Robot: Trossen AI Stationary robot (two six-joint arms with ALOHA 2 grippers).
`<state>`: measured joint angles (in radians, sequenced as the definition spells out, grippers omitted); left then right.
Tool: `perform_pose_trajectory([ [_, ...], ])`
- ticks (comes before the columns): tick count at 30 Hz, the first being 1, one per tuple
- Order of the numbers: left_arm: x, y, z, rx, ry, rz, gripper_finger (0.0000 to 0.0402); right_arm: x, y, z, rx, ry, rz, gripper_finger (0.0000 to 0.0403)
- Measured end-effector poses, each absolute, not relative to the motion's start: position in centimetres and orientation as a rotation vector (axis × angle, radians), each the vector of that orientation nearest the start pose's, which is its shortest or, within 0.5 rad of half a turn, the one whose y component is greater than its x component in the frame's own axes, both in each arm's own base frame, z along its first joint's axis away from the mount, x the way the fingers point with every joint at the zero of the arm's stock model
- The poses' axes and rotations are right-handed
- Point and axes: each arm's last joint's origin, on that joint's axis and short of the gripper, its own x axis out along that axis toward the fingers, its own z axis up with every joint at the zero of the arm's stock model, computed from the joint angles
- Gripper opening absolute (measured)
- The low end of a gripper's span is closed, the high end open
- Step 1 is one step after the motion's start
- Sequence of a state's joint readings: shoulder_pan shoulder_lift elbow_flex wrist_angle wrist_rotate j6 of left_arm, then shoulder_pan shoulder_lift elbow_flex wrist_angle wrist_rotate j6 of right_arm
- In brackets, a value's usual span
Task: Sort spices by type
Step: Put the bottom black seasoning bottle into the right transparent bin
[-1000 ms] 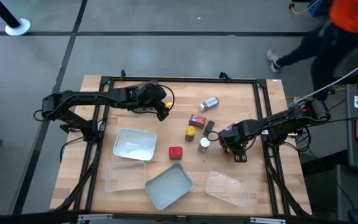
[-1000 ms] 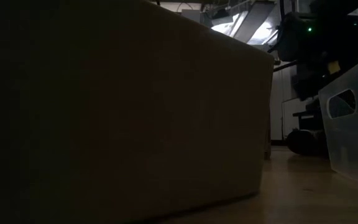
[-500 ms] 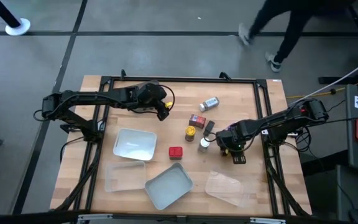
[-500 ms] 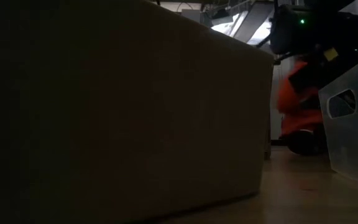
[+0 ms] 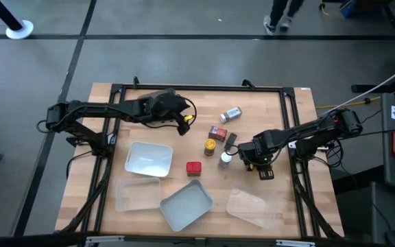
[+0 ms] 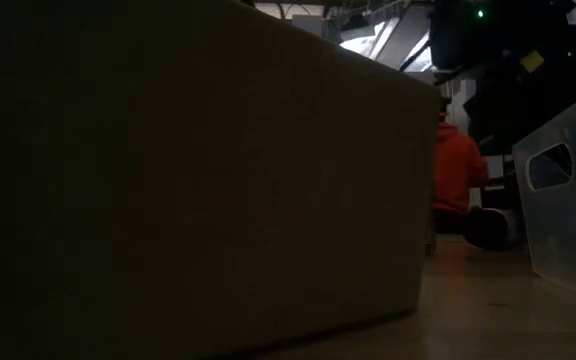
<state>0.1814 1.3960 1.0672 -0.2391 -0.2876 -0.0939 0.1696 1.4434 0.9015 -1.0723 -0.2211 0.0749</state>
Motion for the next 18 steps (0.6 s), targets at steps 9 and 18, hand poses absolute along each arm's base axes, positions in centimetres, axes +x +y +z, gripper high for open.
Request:
perform_pose_trajectory([
  [9,31.0,3.5,30.1,0.07,0.443,0.362,0.021,23.4,4.6,22.4,0.045,1.546,0.265,0.015],
  [18,31.4,0.1,30.6,0.166,0.393,0.241,0.021,24.6,4.3,26.6,-0.106,1.455,0.176,0.015],
])
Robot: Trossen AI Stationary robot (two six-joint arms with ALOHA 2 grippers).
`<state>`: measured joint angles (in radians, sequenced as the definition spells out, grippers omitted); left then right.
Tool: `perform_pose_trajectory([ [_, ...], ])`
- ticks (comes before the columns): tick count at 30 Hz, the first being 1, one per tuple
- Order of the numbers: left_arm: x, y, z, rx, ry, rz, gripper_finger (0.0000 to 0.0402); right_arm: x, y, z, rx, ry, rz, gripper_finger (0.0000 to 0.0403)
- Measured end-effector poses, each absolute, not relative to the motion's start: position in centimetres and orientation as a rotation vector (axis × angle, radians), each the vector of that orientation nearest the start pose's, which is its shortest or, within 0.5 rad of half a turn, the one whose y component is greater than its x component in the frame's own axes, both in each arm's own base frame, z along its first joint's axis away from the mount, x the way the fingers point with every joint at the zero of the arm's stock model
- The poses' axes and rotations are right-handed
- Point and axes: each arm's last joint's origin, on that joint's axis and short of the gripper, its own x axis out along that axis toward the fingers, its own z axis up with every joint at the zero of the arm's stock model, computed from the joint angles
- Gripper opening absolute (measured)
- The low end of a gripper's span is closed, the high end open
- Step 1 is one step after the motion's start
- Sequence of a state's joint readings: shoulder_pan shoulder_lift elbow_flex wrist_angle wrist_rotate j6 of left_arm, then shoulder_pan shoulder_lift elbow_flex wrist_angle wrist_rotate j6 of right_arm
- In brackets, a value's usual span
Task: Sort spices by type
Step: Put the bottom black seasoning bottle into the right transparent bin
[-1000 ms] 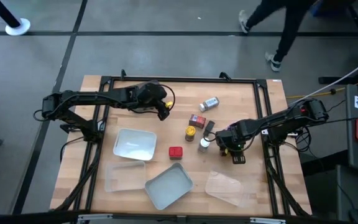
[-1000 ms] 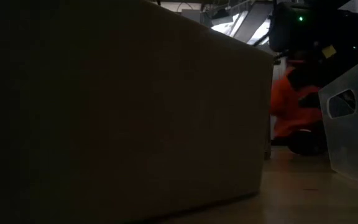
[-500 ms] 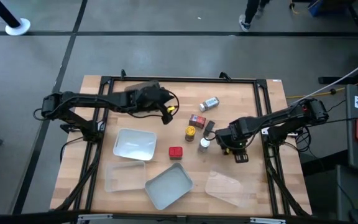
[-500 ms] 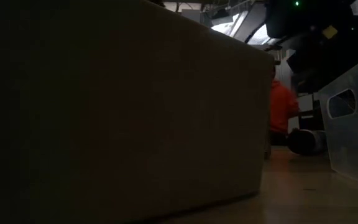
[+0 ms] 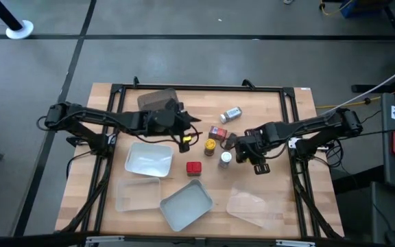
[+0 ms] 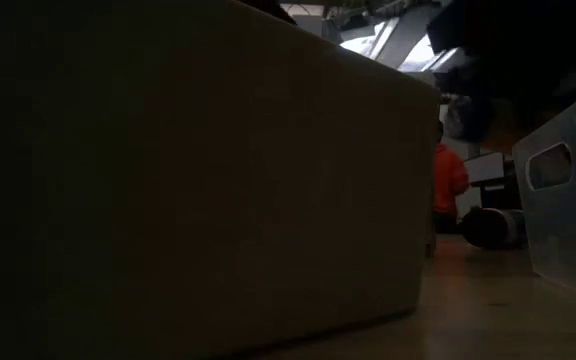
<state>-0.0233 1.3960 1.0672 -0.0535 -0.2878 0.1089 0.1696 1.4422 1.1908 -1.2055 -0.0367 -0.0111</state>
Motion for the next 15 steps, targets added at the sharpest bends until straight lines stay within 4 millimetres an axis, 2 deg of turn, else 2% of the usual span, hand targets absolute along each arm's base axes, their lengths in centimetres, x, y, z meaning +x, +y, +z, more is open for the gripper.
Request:
perform_pose_trajectory([
  [7,32.0,-2.3,30.9,0.115,0.305,0.128,0.021,25.6,4.3,29.6,-0.188,1.325,0.146,0.015],
  [15,34.0,-3.9,29.4,0.147,0.257,0.083,0.021,26.6,4.3,31.0,-0.227,1.2,0.132,0.0156],
])
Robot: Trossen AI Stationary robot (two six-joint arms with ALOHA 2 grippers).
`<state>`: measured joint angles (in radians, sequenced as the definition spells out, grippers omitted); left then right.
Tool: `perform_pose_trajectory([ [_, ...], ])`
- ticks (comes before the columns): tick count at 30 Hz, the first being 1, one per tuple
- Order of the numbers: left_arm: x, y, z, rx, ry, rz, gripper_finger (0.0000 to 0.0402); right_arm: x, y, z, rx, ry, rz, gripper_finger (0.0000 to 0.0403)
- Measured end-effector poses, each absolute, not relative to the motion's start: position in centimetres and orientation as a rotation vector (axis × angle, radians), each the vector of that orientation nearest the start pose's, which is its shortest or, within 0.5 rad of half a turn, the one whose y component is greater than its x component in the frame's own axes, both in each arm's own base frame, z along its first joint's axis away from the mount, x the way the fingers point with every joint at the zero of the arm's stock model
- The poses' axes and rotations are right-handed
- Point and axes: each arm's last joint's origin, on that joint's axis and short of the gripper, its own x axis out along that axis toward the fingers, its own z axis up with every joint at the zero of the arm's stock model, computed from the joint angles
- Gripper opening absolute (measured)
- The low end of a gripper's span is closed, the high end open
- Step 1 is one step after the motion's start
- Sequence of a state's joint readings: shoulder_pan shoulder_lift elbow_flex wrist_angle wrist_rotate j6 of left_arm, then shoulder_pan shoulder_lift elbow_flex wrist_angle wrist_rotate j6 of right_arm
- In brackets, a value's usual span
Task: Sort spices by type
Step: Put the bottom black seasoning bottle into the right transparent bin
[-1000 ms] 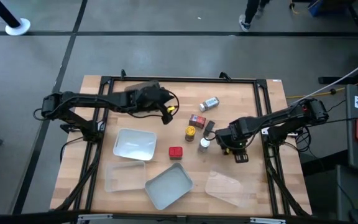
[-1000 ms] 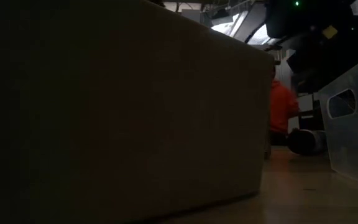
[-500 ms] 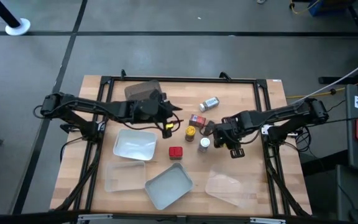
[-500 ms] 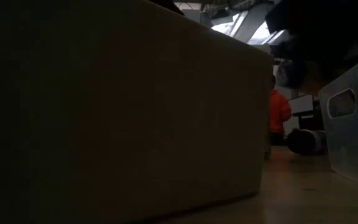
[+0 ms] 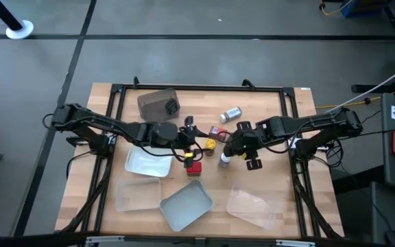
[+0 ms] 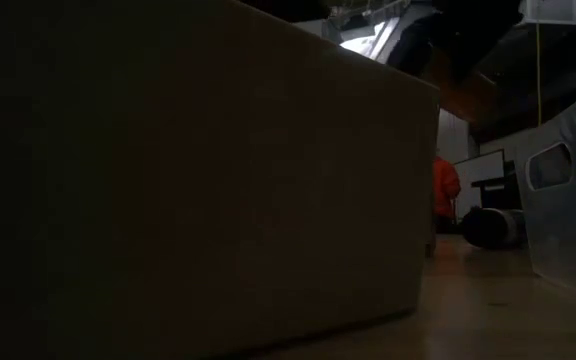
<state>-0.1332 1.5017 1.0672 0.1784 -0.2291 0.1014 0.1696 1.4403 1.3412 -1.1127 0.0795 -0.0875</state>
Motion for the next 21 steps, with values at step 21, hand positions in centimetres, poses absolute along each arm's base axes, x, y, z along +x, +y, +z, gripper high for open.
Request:
perform_pose_trajectory([
  [21,36.7,-4.4,26.8,0.143,0.188,0.085,0.021,27.4,4.5,31.5,-0.216,1.103,0.129,0.0158],
])
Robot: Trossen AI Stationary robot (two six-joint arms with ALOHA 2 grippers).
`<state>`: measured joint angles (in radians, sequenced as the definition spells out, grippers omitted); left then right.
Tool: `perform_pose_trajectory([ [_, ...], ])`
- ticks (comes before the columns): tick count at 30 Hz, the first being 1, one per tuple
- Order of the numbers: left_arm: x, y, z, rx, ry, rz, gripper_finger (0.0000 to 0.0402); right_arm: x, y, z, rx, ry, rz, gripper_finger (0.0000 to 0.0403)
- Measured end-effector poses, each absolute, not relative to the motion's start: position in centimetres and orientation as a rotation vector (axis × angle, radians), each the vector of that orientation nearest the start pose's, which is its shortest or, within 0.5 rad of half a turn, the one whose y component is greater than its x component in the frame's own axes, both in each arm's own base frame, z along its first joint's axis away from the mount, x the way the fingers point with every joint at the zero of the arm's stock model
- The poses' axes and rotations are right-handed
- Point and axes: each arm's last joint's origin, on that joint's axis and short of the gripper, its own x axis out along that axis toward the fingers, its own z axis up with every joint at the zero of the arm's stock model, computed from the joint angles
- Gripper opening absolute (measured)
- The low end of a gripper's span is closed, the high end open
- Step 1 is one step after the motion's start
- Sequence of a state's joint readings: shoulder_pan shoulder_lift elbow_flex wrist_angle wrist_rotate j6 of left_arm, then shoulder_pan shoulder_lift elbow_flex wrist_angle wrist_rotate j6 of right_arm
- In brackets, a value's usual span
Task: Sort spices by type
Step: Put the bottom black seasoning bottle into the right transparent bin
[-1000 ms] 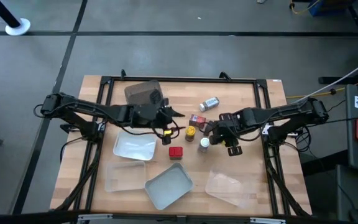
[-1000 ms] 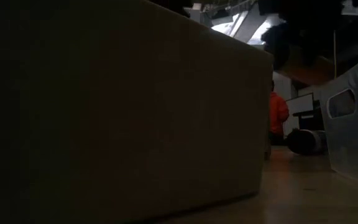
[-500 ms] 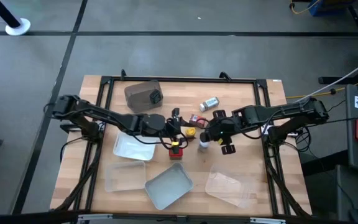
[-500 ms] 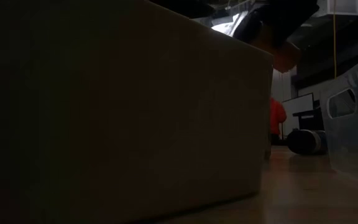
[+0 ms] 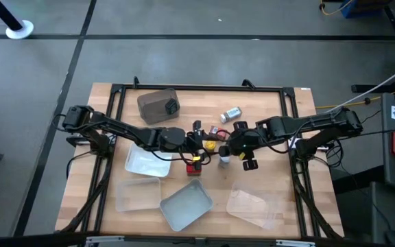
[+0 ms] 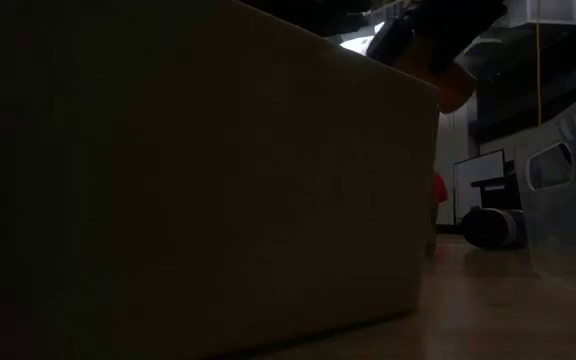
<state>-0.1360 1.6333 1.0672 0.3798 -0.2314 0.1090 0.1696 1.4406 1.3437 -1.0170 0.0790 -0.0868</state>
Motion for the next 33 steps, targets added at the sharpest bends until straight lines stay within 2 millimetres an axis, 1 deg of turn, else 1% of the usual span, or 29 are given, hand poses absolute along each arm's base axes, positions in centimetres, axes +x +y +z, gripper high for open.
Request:
perform_pose_trajectory([
  [3,36.83,-4.39,26.67,0.142,0.189,0.085,0.021,27.73,4.52,31.61,-0.208,1.069,0.127,0.0158],
  [8,36.97,-4.45,26.41,0.174,0.195,0.083,0.021,27.75,4.55,31.62,-0.202,1.067,0.136,0.0158],
  [14,37.04,-4.37,26.7,0.218,0.166,0.085,0.021,27.75,4.55,31.61,-0.202,1.068,0.135,0.0158],
  [18,37.03,-4.35,26.66,0.159,0.168,0.093,0.0212,27.75,4.55,31.6,-0.201,1.068,0.135,0.0158],
  [22,37.03,-4.35,26.66,0.066,0.163,0.101,0.0238,27.75,4.55,31.6,-0.201,1.068,0.135,0.0158],
  [27,37.0,-4.61,26.66,0.064,0.163,0.094,0.0279,27.75,4.55,31.59,-0.2,1.068,0.134,0.0158],
  [29,36.98,-4.68,26.57,0.066,0.172,0.092,0.0288,27.79,4.55,31.62,-0.198,1.063,0.132,0.0158],
  [33,36.91,-4.68,26.23,0.072,0.207,0.091,0.0294,28.01,4.59,31.74,-0.189,1.037,0.128,0.0158],
])
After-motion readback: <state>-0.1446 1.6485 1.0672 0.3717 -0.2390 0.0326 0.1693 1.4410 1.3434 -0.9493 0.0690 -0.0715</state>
